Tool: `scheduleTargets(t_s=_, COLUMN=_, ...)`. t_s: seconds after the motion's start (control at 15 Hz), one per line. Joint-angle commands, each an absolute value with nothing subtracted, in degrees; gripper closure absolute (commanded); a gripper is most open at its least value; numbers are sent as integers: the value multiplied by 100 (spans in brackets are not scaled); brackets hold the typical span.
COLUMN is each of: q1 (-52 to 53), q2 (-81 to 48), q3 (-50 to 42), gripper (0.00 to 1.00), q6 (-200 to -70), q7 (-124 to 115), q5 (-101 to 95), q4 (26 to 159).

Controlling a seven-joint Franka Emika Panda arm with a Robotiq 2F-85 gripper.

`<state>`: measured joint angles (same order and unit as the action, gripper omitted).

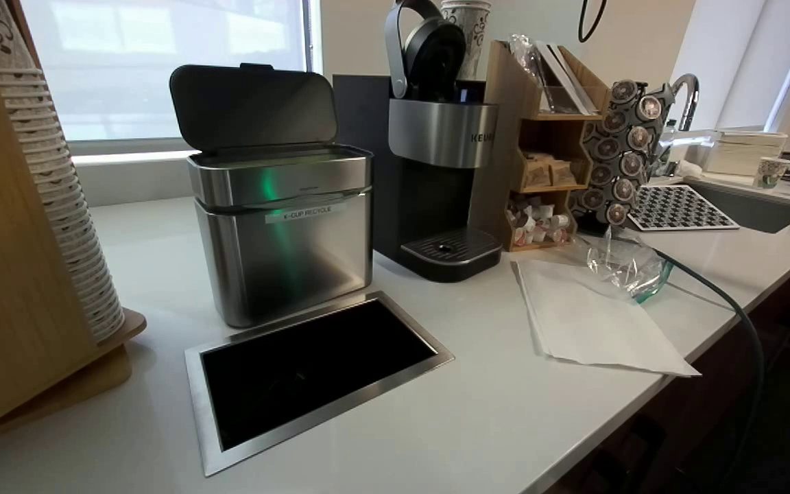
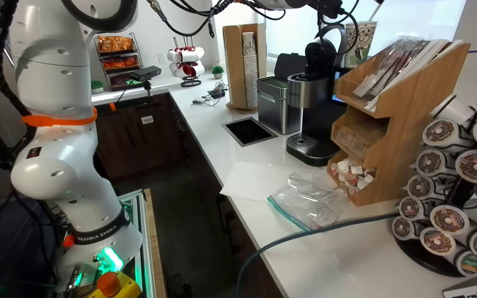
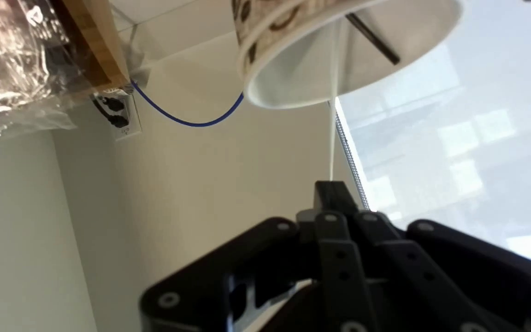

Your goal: Take the knife out of the cup and put it in the dish rack

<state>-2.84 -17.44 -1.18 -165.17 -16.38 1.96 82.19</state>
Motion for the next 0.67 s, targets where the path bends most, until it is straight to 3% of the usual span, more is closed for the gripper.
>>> scheduleTargets(t_s=0.0, q1=-283, q2=-1654, q3=-65, gripper=100, q6=-16773, q7=-1602, q5=261, q4=8311)
scheduleTargets(t_s=0.6, q1=-126, q2=-1291, q3=-329, gripper=100, q6=-16825, q7=-1973, q5=-54, q4=8544)
